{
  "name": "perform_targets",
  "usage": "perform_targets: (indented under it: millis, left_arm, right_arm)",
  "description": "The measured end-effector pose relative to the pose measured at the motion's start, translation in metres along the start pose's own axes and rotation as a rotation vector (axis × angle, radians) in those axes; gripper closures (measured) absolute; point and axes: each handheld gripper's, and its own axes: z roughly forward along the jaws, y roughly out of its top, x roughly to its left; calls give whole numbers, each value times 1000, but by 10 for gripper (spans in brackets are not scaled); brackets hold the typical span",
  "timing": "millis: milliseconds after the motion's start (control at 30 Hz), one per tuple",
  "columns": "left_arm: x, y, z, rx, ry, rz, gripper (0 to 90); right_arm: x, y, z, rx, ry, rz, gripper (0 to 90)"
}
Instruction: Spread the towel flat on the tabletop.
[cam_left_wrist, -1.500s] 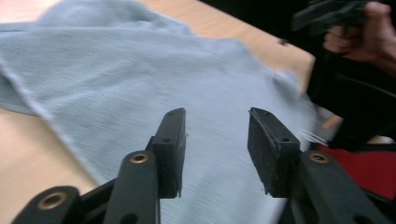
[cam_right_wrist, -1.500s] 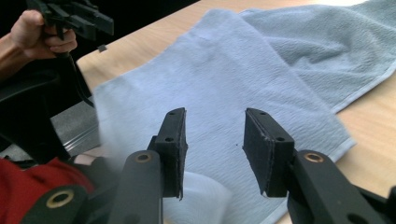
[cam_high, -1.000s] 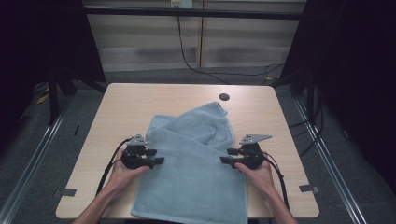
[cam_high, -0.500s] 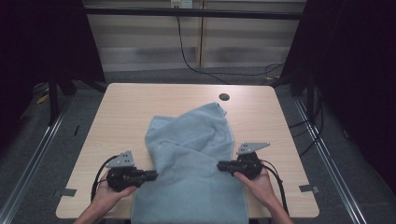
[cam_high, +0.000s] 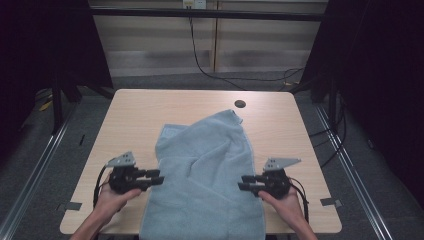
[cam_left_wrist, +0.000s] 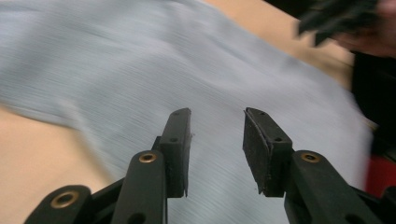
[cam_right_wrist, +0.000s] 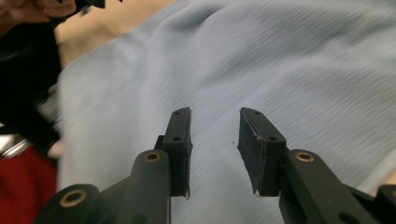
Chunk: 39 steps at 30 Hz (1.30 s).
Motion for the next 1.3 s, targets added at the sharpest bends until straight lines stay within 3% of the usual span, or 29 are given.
perform_targets:
  millis: [33, 67, 100, 133, 167, 200, 267, 333, 367, 533, 600, 633, 667, 733, 767, 867, 900, 967, 1000, 1033, 1167, 1200, 1233, 1267, 1300]
  left_arm:
    - [14, 11, 12, 5, 45, -3, 634]
    - [22, 17, 20, 13, 44, -17, 634]
    - [22, 17, 20, 13, 44, -17, 634]
    - [36, 25, 35, 12, 81, -34, 634]
    - [43, 28, 43, 26, 92, -42, 634]
    - [43, 28, 43, 26, 92, -42, 634]
    - [55, 28, 59, 22, 132, -83, 635]
    - [59, 24, 72, 46, 144, -100, 635]
    - [58, 22, 75, 63, 153, -87, 635]
    - [54, 17, 74, 81, 149, -67, 624]
    - [51, 14, 72, 88, 141, -62, 607]
    - [51, 14, 72, 88, 141, -62, 606]
    - [48, 12, 71, 98, 120, -51, 604]
    - [45, 10, 72, 95, 112, -47, 604]
    - [36, 8, 72, 110, 99, -14, 605]
    - [23, 3, 68, 133, 84, 10, 604]
    - [12, -3, 62, 155, 83, 22, 605]
    - [-1, -10, 53, 181, 61, 48, 605]
    - [-1, -10, 53, 181, 61, 48, 605]
    - [-12, -19, 42, 205, 28, 38, 605]
    - [-24, -28, 27, 209, -21, 36, 606]
    - [-24, -26, 20, 188, -37, 45, 592]
    - [-24, -26, 20, 188, -37, 45, 590]
    - [-21, -22, 18, 161, -35, 35, 587]
    - [-18, -18, 17, 144, -26, 29, 587]
  right_arm:
    - [-9, 7, 7, 1, -14, 1, 649]
    - [-15, 11, 12, 4, -27, 6, 651]
    - [-15, 11, 12, 4, -27, 6, 651]
    - [-31, 21, 28, 3, -53, 22, 648]
    - [-37, 25, 37, 12, -69, 28, 646]
    - [-37, 25, 37, 12, -69, 28, 646]
    - [-54, 28, 59, 49, -127, 56, 644]
    - [-55, 24, 65, 88, -145, 61, 649]
    - [-54, 20, 66, 114, -147, 55, 650]
    - [-36, 5, 48, 145, -169, 23, 645]
    - [-20, -16, 25, 157, -165, 32, 648]
    - [-20, -16, 25, 157, -165, 32, 648]
    - [-8, -29, 11, 158, -157, 29, 646]
    - [3, -40, 1, 153, -142, 24, 646]
    - [12, -47, -4, 151, -127, 34, 646]
    - [22, -53, -10, 163, -108, 24, 645]
    - [33, -59, -14, 177, -72, 24, 642]
    - [40, -61, -16, 190, -40, 34, 627]
    - [43, -61, -16, 198, -23, 39, 618]
    - [45, -61, -15, 202, -17, 38, 614]
    - [37, -51, -14, 175, -20, 34, 602]
    - [23, -36, -12, 121, -46, 26, 599]
    - [23, -36, -12, 121, -46, 26, 599]
    - [6, -18, -8, 87, -72, 24, 582]
    - [6, -18, -8, 87, -72, 24, 582]
